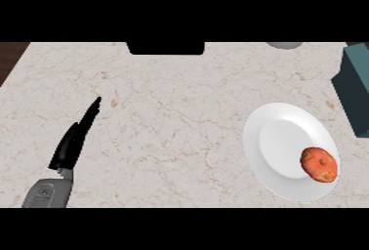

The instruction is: Pick the lemon from the plate and place it in the cardboard box

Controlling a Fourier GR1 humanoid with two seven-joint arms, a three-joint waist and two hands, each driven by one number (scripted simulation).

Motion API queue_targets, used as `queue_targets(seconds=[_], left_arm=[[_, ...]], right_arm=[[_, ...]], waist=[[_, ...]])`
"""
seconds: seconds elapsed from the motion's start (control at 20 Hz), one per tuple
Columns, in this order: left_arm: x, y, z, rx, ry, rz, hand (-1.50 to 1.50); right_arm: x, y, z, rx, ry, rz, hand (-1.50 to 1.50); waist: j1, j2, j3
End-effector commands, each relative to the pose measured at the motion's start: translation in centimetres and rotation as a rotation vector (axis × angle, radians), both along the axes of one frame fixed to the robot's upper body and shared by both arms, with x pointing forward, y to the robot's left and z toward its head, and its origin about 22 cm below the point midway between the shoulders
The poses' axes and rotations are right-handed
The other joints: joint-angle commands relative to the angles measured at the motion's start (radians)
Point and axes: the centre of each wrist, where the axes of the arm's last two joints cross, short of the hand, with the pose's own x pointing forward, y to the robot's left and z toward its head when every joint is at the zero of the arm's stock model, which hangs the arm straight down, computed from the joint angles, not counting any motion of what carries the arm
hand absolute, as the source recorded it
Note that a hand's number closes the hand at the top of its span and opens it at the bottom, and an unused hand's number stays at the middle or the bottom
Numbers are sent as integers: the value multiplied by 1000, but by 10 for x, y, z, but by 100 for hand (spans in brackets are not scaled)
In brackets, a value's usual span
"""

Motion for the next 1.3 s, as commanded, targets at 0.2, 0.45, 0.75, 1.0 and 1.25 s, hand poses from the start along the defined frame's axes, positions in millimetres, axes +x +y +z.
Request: queue_targets(seconds=[0.2, 0.45, 0.75, 1.0, 1.25], left_arm=[[-1, -6, 3, -6, 9, -20, 0], [3, -12, -2, -5, -6, 6, 0], [14, -2, 21, -12, -9, -4, 0], [2, 3, 15, -9, -3, -17, 0], [5, 6, 7, 0, -13, -8, 0]], right_arm=[[26, -54, -39, 265, 298, -31, -150], [41, -49, -82, 335, 177, 132, -150], [45, -54, -78, 660, -143, 243, -150], [39, -83, -82, 844, -222, 219, -150], [30, -109, -86, 981, -375, 167, -150]], waist=[[17, 2, 1], [8, 3, 1], [-2, -3, 2], [3, -1, 2], [6, 5, 2]])
